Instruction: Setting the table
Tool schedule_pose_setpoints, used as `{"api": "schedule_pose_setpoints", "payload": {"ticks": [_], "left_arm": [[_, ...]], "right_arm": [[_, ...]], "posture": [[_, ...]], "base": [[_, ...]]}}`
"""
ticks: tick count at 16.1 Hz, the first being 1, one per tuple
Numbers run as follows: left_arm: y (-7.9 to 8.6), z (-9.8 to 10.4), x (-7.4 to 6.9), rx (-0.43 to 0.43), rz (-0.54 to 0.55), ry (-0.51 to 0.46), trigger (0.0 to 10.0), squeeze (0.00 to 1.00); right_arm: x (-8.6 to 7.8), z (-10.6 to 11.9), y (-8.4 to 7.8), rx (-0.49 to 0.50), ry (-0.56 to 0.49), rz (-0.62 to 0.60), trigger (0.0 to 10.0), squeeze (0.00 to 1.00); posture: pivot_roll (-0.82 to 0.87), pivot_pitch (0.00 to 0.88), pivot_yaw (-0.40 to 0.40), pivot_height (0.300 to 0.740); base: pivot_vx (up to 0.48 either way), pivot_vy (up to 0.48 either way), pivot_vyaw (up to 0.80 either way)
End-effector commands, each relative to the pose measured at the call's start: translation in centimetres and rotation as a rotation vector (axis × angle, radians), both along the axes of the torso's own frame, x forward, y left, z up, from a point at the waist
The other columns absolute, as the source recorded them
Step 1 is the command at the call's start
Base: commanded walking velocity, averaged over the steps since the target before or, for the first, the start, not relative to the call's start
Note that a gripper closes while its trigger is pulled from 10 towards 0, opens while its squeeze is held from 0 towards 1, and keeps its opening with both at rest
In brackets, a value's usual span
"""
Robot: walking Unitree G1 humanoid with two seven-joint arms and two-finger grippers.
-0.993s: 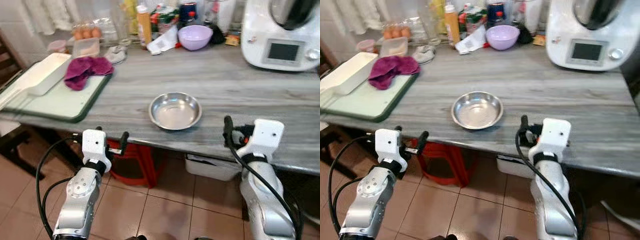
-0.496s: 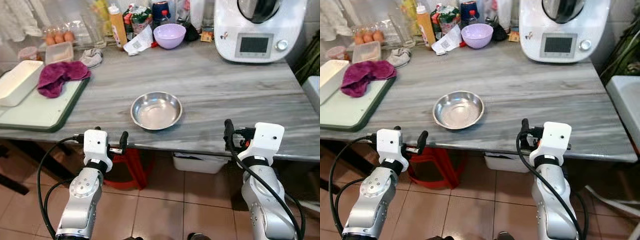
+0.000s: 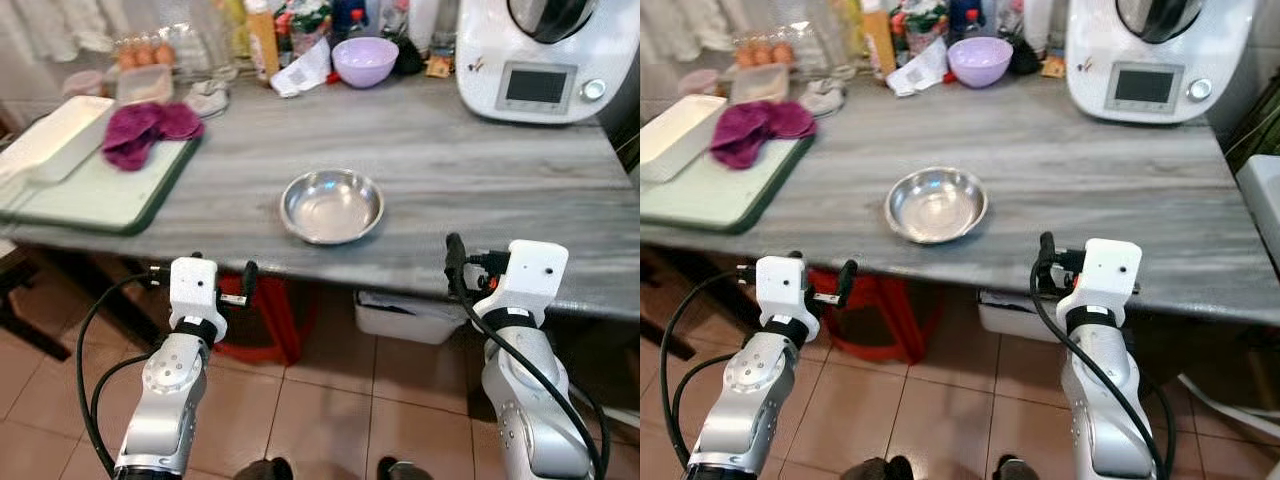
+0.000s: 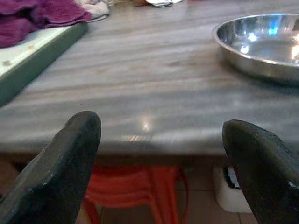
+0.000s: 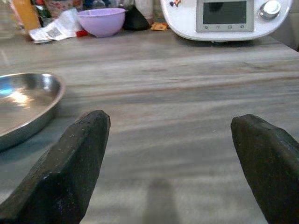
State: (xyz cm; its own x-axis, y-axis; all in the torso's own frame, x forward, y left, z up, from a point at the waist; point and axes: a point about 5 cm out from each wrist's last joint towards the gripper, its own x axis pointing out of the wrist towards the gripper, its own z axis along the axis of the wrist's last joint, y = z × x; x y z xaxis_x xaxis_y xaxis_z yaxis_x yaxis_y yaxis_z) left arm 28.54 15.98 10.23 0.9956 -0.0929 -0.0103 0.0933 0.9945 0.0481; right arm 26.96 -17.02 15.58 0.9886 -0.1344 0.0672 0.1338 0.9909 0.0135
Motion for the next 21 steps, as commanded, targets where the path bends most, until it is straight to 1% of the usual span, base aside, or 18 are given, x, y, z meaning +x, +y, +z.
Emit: {"api": "schedule_pose_setpoints", "payload": {"ticks": [1, 3, 5, 6, 7, 9, 12, 14, 15, 16, 17, 18, 19, 20, 21], "left_arm": [[0.38, -0.11, -0.14, 0.010, 0.011, 0.012, 10.0, 0.00], [0.37, -0.18, -0.18, 0.013, 0.008, 0.015, 10.0, 0.00], [0.43, -0.34, -0.19, 0.015, 0.006, 0.020, 10.0, 0.00], [0.44, -0.38, -0.24, 0.016, 0.007, 0.021, 10.0, 0.00], [0.42, -0.39, -0.27, 0.018, 0.007, 0.021, 10.0, 0.00], [0.38, -0.42, -0.26, 0.018, 0.003, 0.023, 10.0, 0.00], [0.29, -0.49, -0.35, 0.020, -0.002, 0.024, 10.0, 0.00], [0.27, -0.52, -0.40, 0.020, -0.005, 0.024, 10.0, 0.00], [0.24, -0.52, -0.41, 0.023, -0.014, 0.022, 10.0, 0.00], [0.15, -0.39, -0.41, 0.019, -0.037, 0.011, 10.0, 0.00], [0.12, -0.28, -0.42, 0.004, -0.054, 0.004, 10.0, 0.00], [0.05, -0.04, -0.48, -0.019, -0.087, -0.011, 10.0, 0.00], [0.05, -0.04, -0.48, -0.019, -0.087, -0.011, 10.0, 0.00], [-0.11, 0.13, -0.62, -0.042, -0.125, -0.016, 10.0, 0.00], [-0.17, 0.16, -0.65, -0.045, -0.135, -0.016, 10.0, 0.00]], "right_arm": [[-0.09, 0.33, 0.16, 0.005, -0.005, 0.013, 10.0, 0.00], [0.01, 0.33, 0.42, 0.050, -0.004, 0.035, 10.0, 0.00], [0.03, 0.38, 0.47, 0.041, -0.002, 0.036, 10.0, 0.00], [0.12, -0.03, 0.27, 0.042, 0.038, 0.015, 10.0, 0.00], [0.19, -0.21, 0.21, 0.049, 0.049, 0.011, 10.0, 0.00], [0.20, 0.14, 0.55, 0.028, 0.021, 0.049, 10.0, 0.00], [-0.01, 0.20, 0.46, 0.066, 0.011, 0.049, 10.0, 0.00], [0.03, 0.12, 0.61, 0.057, 0.019, 0.054, 10.0, 0.00], [0.13, -0.07, 0.66, -0.017, 0.033, 0.030, 10.0, 0.00], [0.16, -0.18, 0.61, -0.051, 0.031, 0.017, 10.0, 0.00], [0.14, -0.20, 0.57, -0.064, 0.024, 0.016, 10.0, 0.00], [0.12, -0.28, 0.63, -0.062, 0.019, 0.030, 10.0, 0.00], [0.12, -0.28, 0.63, -0.062, 0.019, 0.030, 10.0, 0.00], [0.02, -0.42, 0.65, -0.047, 0.030, 0.041, 10.0, 0.00], [-0.03, -0.51, 0.65, -0.033, 0.039, 0.046, 10.0, 0.00]], "posture": [[-0.21, 0.114, 0.087, 0.740], [-0.21, 0.116, 0.086, 0.740], [-0.21, 0.118, 0.084, 0.740], [-0.21, 0.119, 0.084, 0.740], [-0.21, 0.120, 0.083, 0.740], [-0.21, 0.120, 0.083, 0.740], [-0.21, 0.119, 0.083, 0.740], [-0.21, 0.120, 0.083, 0.740], [-0.21, 0.122, 0.084, 0.740], [-0.21, 0.123, 0.086, 0.740], [-0.21, 0.124, 0.087, 0.740], [-0.21, 0.124, 0.088, 0.740], [-0.21, 0.124, 0.088, 0.740], [-0.21, 0.125, 0.090, 0.740], [-0.21, 0.125, 0.090, 0.740]], "base": [[-0.326, 0.000, 0.00], [-0.328, 0.000, 0.00], [-0.326, 0.000, 0.00], [-0.330, 0.000, 0.00], [-0.326, 0.000, 0.00], [-0.328, 0.000, 0.00], [-0.329, 0.000, 0.00], [-0.328, 0.000, 0.00], [-0.322, 0.000, 0.00], [0.000, 0.000, 0.00], [0.000, 0.000, 0.00], [0.000, 0.000, 0.00], [0.000, 0.000, 0.00], [0.000, 0.000, 0.00], [0.000, 0.000, 0.00]]}}
